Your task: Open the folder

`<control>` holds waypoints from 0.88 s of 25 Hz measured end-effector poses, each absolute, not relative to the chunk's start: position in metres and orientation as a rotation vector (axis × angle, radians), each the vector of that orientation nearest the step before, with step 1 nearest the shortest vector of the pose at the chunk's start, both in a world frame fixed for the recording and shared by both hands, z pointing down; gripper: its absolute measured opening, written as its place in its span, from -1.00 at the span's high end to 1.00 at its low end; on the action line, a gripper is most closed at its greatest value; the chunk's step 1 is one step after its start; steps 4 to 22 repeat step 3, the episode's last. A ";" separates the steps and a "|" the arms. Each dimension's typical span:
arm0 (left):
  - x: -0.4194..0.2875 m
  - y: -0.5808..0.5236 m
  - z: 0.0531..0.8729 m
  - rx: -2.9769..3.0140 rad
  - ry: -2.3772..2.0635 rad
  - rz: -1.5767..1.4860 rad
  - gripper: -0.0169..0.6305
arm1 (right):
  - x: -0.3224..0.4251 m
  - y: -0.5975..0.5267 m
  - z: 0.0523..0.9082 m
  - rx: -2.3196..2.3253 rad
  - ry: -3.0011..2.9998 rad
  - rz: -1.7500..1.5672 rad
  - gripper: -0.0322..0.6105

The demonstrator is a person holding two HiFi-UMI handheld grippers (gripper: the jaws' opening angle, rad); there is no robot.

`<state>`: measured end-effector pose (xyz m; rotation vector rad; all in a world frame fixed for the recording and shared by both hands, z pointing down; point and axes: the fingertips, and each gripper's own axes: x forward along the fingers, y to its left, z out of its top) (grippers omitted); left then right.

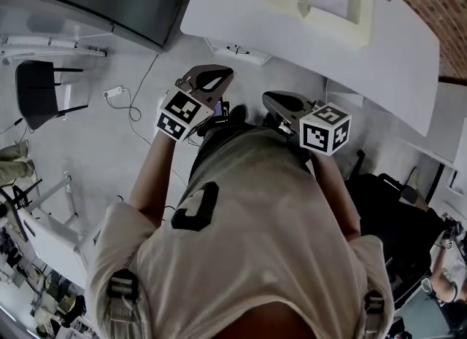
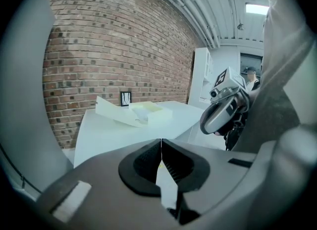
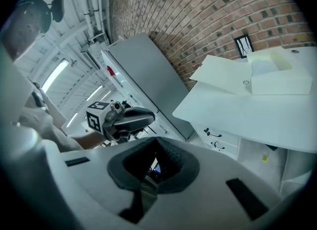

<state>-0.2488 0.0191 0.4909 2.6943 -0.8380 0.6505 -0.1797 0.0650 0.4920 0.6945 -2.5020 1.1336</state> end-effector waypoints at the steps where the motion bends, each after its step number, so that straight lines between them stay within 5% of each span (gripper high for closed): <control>1: -0.247 0.018 0.491 2.691 -0.833 0.656 0.93 | -0.178 0.063 0.492 0.697 -2.502 1.137 0.88; 22: -0.243 0.014 0.492 2.690 -0.827 0.665 0.93 | -0.174 0.060 0.492 0.697 -2.503 1.146 0.88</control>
